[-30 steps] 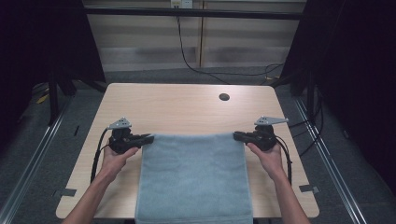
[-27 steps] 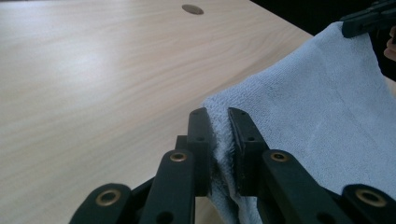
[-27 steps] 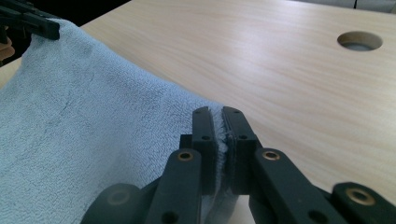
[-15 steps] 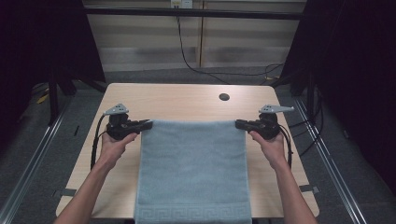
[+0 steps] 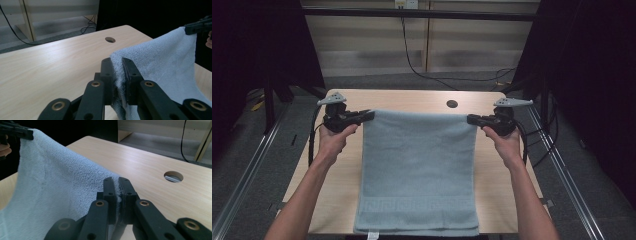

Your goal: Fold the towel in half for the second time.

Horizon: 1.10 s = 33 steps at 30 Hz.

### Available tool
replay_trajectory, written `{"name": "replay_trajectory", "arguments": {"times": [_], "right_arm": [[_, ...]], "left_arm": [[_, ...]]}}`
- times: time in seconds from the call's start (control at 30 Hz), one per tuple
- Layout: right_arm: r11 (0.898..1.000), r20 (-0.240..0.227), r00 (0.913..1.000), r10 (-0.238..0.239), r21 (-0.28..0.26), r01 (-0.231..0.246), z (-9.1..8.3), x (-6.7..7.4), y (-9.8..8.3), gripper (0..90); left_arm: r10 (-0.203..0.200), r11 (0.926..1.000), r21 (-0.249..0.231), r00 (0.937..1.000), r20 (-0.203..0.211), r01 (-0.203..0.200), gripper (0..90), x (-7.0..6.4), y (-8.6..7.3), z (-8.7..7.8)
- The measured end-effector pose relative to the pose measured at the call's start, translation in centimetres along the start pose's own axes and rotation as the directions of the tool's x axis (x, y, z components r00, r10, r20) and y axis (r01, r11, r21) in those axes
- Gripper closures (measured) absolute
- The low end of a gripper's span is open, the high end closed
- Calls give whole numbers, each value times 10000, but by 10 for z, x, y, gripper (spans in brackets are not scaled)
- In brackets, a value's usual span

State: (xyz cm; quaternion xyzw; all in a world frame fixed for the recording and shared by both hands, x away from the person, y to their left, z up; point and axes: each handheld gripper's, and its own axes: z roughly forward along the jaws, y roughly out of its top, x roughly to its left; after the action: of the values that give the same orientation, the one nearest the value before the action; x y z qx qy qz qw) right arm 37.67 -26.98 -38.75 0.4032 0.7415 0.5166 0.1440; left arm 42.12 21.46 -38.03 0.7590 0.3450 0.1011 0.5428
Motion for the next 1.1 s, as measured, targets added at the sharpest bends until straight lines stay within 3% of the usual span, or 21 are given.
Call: {"name": "replay_trajectory", "arguments": {"times": [0.37,0.6,0.77,1.1], "right_arm": [[9999,456,9989,-109,-37,111,4,-10,26,857],[9998,648,9977,-199,14,199,9,-14,45,857],[9994,429,9985,-333,-7,334,7,-8,42,859],[9992,-155,9997,-209,-330,204,-6,4,18,858]], "left_arm": [[70,9999,-88,9999,-120,-71,805,10,18,14],[-164,9996,-255,9995,-256,157,805,16,26,17],[-263,9995,-195,9996,-101,261,807,16,14,16],[-42,9990,-445,9996,263,54,806,-3,-12,-8]]}}
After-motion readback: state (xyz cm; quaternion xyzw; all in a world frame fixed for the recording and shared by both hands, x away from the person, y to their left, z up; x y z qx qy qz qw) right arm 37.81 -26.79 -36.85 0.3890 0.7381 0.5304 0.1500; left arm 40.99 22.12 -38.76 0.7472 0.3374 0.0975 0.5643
